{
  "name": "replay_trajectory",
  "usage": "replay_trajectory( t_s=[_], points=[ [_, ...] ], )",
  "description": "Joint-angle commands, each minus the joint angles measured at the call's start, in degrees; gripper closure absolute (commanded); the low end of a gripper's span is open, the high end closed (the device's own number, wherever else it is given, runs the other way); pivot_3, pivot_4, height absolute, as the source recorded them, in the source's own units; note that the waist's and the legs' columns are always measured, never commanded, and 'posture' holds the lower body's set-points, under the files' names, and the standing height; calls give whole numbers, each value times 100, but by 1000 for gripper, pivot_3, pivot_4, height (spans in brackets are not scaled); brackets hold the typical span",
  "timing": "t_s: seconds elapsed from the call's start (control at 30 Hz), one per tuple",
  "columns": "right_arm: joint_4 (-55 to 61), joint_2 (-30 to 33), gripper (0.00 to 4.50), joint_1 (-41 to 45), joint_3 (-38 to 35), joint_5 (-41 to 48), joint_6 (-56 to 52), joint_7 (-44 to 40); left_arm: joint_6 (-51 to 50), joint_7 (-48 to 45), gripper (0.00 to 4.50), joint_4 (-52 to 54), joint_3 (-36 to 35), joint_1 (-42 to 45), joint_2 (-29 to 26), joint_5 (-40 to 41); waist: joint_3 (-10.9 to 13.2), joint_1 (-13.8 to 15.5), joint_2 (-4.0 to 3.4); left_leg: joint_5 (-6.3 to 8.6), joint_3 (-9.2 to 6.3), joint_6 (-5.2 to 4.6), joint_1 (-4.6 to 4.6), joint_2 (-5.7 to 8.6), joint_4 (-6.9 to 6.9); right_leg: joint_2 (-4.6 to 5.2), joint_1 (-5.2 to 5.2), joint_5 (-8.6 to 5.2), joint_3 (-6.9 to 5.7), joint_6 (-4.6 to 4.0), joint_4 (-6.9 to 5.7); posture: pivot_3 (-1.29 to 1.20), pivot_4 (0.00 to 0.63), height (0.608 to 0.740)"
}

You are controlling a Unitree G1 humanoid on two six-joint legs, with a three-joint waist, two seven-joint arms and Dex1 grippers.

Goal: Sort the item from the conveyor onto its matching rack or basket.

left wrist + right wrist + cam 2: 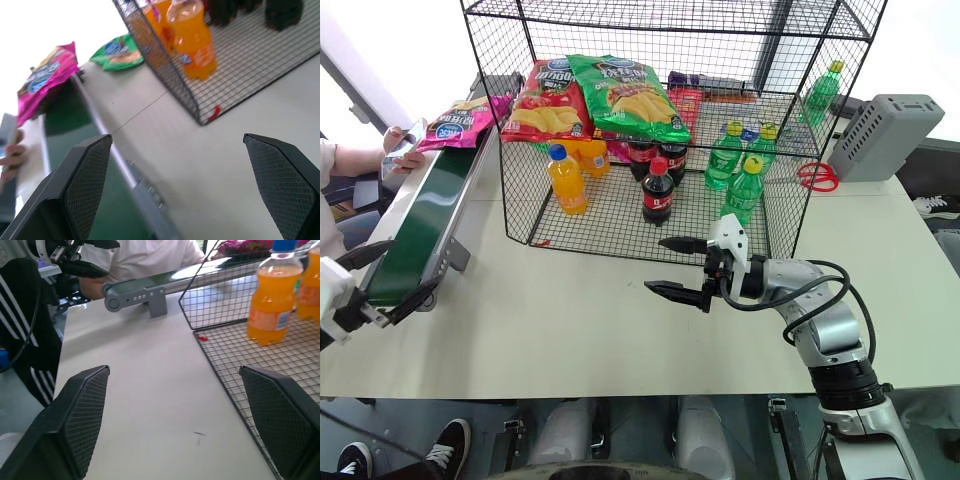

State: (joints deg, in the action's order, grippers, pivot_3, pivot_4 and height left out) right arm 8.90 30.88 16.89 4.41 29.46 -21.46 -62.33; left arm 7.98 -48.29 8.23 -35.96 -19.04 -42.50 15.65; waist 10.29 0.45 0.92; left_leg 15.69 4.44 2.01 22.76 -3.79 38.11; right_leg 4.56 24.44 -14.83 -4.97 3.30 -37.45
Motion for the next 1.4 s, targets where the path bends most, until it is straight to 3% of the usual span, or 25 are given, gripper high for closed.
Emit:
replay_trajectory(
  t_s=[0.03,0.2,0.53,1.4],
  points=[
    [56,-122,39,198,124,-30,158,-92,1572,349,0,-503,-407,-446,-323,-1320,0,-20,0,0,3,0,0,-1,-1,0,3,0,0,-1,0,0,150,740],
    [-60,-278,39,300,305,-184,364,-122,3012,1265,0,-1306,-545,-861,-563,-2621,-1,-16,1,1,4,0,1,-2,-4,0,5,-1,0,-2,1,0,150,740],
    [1,-348,39,285,481,-51,149,-315,3772,2954,0,-2217,-555,-738,-930,-3830,-4,5,7,3,8,-2,4,-5,-5,5,8,0,-2,0,1,0,150,740],
    [143,-377,39,433,476,-76,108,-238,3663,3645,0,-2493,104,-590,-1260,-3919,-5,-121,9,3,10,-2,4,-8,-10,8,12,1,-4,0,-2,0,150,740]
  ],
)
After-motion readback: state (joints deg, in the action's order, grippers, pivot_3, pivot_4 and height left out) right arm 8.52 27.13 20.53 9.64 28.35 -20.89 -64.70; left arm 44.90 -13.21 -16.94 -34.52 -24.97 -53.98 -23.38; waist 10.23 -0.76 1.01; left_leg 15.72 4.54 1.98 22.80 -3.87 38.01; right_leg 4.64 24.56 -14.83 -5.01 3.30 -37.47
